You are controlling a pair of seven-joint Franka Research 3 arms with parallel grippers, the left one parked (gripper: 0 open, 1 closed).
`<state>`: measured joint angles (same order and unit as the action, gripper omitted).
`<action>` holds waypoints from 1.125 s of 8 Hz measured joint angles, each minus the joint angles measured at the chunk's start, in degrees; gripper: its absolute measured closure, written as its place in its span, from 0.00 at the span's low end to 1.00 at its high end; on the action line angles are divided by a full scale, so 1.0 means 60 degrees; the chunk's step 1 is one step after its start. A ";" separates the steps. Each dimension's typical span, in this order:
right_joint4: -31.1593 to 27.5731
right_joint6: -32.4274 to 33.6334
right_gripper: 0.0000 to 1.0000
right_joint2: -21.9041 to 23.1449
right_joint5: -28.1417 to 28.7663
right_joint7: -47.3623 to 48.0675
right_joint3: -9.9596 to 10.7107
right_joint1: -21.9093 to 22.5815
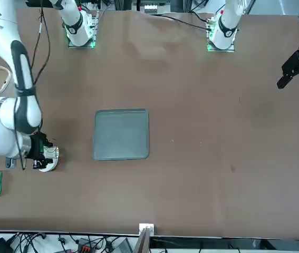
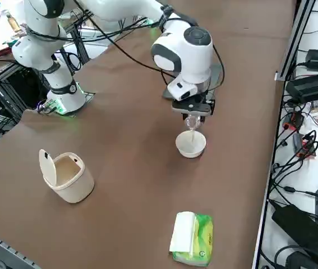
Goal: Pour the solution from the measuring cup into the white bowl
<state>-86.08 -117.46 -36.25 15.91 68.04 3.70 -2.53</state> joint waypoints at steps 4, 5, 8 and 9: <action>0.0024 0.1851 0.27 0.0210 0.3246 -0.3580 0.0029 -0.1532; -0.0008 0.1954 0.27 0.0205 0.3404 -0.3977 0.0026 -0.1740; -0.0031 0.1960 0.27 0.0193 0.3535 -0.4128 -0.0002 -0.1790; -0.0031 0.1959 0.27 0.0194 0.3600 -0.4141 -0.0001 -0.1817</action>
<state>-86.27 -105.70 -35.09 37.52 43.20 3.70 -13.43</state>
